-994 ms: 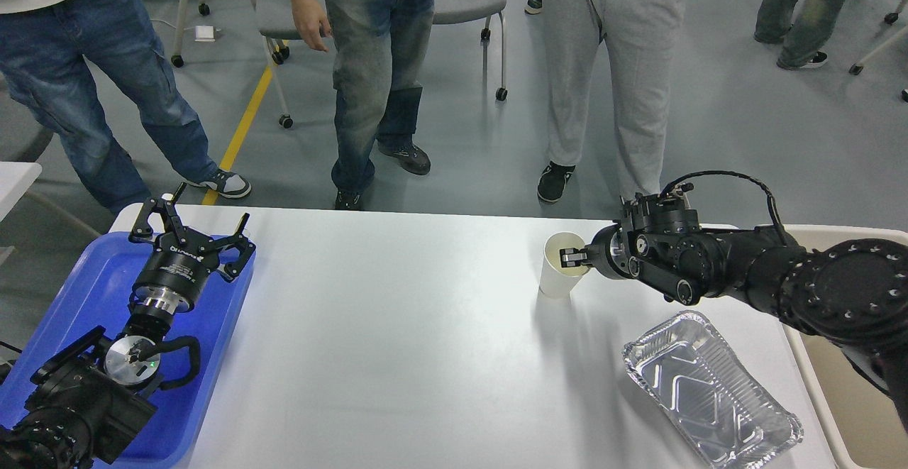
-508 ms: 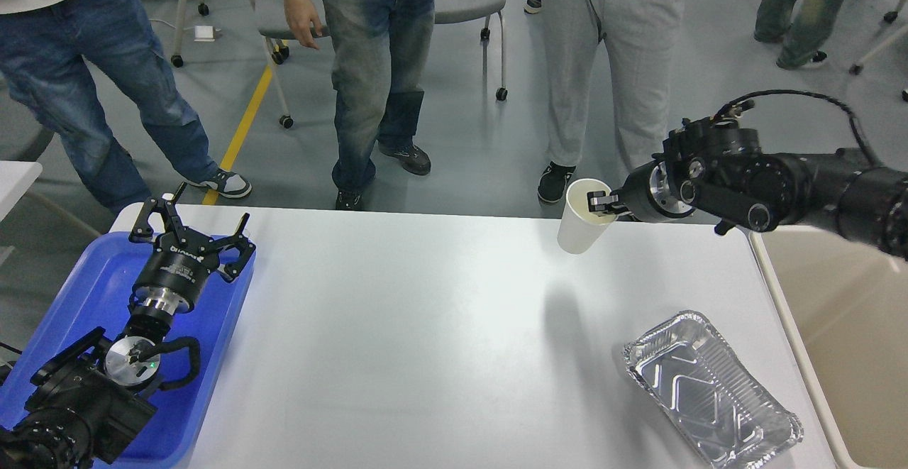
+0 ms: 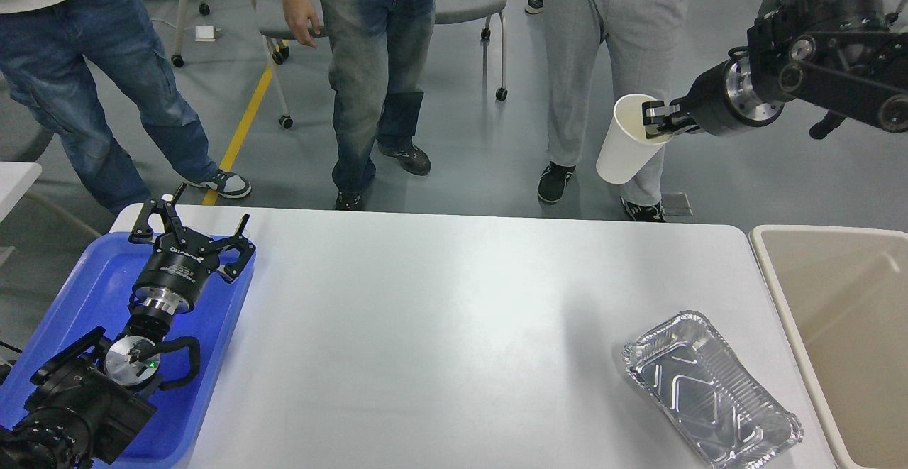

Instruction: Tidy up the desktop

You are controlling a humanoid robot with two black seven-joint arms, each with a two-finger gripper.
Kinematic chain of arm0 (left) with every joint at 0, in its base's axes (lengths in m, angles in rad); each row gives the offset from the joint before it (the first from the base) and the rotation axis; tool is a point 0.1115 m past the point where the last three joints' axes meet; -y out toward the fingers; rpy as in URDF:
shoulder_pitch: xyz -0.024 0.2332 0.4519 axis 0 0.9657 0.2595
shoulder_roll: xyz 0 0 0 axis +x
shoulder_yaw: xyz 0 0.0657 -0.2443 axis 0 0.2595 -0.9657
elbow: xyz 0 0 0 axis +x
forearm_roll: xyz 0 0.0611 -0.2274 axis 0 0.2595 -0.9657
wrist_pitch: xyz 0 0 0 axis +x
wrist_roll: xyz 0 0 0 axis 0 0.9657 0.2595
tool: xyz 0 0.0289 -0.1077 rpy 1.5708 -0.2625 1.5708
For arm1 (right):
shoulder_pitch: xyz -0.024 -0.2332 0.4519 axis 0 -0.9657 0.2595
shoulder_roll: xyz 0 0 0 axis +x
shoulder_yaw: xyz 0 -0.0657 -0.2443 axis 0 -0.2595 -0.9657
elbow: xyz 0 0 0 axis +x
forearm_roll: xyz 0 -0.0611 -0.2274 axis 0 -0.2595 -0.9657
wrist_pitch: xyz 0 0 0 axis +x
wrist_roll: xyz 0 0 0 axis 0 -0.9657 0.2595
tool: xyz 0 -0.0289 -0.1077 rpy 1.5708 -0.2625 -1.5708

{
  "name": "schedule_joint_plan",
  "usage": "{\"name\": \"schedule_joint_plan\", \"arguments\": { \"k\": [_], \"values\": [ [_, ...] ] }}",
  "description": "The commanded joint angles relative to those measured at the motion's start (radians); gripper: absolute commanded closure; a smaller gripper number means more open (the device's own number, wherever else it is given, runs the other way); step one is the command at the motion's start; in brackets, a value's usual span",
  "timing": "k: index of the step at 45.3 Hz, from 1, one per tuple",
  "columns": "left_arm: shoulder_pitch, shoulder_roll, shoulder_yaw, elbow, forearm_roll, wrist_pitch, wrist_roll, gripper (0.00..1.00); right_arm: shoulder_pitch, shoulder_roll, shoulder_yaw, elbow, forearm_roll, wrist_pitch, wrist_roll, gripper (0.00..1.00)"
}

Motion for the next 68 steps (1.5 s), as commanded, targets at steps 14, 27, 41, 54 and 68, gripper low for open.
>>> {"name": "schedule_joint_plan", "arguments": {
  "k": [14, 27, 41, 54, 68],
  "values": [
    [0.0, 0.003, 0.0, 0.0, 0.0, 0.0, 0.0, 0.0, -0.117, -0.199, 0.011, -0.224, 0.179, -0.111, -0.001, 1.0],
    [0.0, 0.002, 0.0, 0.0, 0.0, 0.0, 0.0, 0.0, -0.468, -0.213, 0.24, -0.655, 0.354, -0.157, -0.001, 1.0],
    [0.0, 0.002, 0.0, 0.0, 0.0, 0.0, -0.001, 0.0, -0.745, -0.1, 0.681, -0.913, 0.481, -0.24, -0.001, 1.0],
    [0.0, 0.002, 0.0, 0.0, 0.0, 0.0, 0.0, 0.0, -0.878, -0.021, 0.896, -0.913, 0.616, -0.408, -0.002, 1.0],
    [0.0, 0.002, 0.0, 0.0, 0.0, 0.0, 0.0, 0.0, -0.94, 0.055, 0.939, -0.912, 0.756, -0.603, -0.077, 1.0]
  ]
}}
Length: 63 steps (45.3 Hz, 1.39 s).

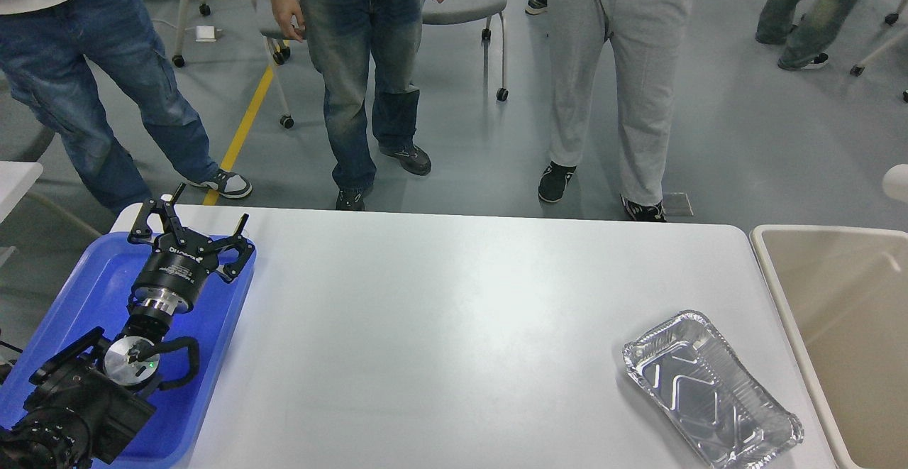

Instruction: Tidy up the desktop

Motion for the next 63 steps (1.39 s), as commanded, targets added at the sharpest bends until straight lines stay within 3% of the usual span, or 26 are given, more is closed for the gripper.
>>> {"name": "schedule_joint_plan", "arguments": {
  "k": [1, 13, 42, 44, 47, 51, 54, 63],
  "values": [
    [0.0, 0.0, 0.0, 0.0, 0.0, 0.0, -0.001, 0.0, -0.068, 0.06, 0.061, -0.011, 0.108, -0.149, -0.058, 1.0],
    [-0.002, 0.0, 0.0, 0.0, 0.0, 0.0, -0.001, 0.0, -0.111, 0.076, 0.06, -0.009, 0.164, -0.253, -0.132, 1.0],
    [-0.002, 0.0, 0.0, 0.0, 0.0, 0.0, -0.001, 0.0, -0.211, 0.088, 0.081, -0.003, 0.183, -0.254, -0.134, 0.99],
    [0.0, 0.0, 0.0, 0.0, 0.0, 0.0, -0.001, 0.0, -0.214, 0.092, 0.081, -0.003, 0.185, -0.254, -0.132, 0.94],
    [-0.002, 0.0, 0.0, 0.0, 0.0, 0.0, -0.001, 0.0, -0.215, 0.097, 0.087, -0.003, 0.185, -0.254, -0.132, 0.72],
    [-0.002, 0.0, 0.0, 0.0, 0.0, 0.0, -0.001, 0.0, -0.215, 0.099, 0.102, -0.003, 0.185, -0.252, -0.132, 0.51],
    [-0.002, 0.0, 0.0, 0.0, 0.0, 0.0, -0.001, 0.0, -0.217, 0.099, 0.116, -0.003, 0.183, -0.252, -0.129, 0.43],
    [-0.002, 0.0, 0.0, 0.001, 0.0, 0.0, -0.001, 0.0, -0.215, 0.097, 0.099, -0.008, 0.18, -0.258, -0.125, 0.02]
  ]
}}
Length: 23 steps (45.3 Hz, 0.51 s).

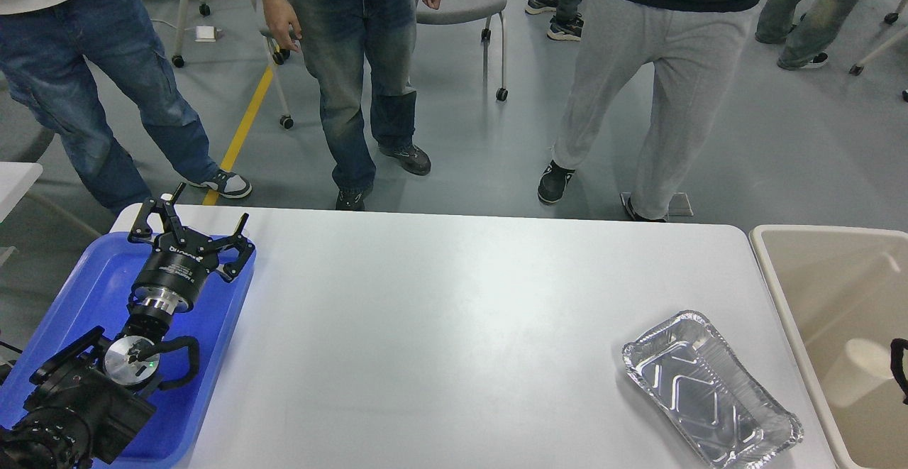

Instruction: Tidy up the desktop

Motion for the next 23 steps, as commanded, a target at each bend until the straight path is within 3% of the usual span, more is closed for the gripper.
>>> {"name": "schedule_joint_plan", "arguments": {
  "k": [1, 15, 23],
  "values": [
    [0.0, 0.0, 0.0, 0.001, 0.0, 0.0, 0.0, 0.0, -0.004, 0.001, -0.005, -0.004, -0.003, -0.002, 0.005, 0.01],
    [0.0, 0.0, 0.002, 0.0, 0.0, 0.0, 0.0, 0.0, 0.022, 0.018, -0.088, 0.011, -0.017, 0.001, 0.008, 0.01],
    [0.0, 0.0, 0.002, 0.0, 0.0, 0.0, 0.0, 0.0, 0.102, 0.018, -0.028, 0.06, 0.002, 0.007, 0.027, 0.02]
  ]
}}
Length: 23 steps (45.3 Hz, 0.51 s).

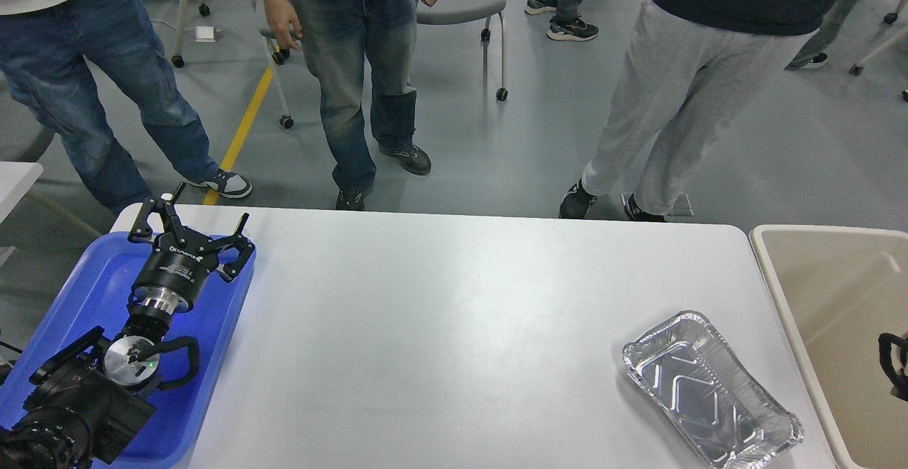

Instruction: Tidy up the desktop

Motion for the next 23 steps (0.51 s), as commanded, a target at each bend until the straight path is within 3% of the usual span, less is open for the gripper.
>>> {"name": "schedule_joint_plan", "arguments": {
  "k": [1, 8, 23],
  "values": [
    [0.0, 0.0, 0.001, -0.001, 0.0, 0.0, 0.0, 0.0, 0.074, 0.002, 0.043, 0.052, 0.012, 0.005, 0.017, 0.02],
    [0.0, 0.0, -0.001, 0.001, 0.0, 0.0, 0.0, 0.0, 0.113, -0.038, 0.159, 0.18, 0.012, 0.008, 0.017, 0.01],
    [0.0, 0.0, -0.001, 0.001, 0.0, 0.0, 0.0, 0.0, 0.126, -0.104, 0.382, 0.645, 0.01, 0.022, 0.044, 0.01]
  ]
}}
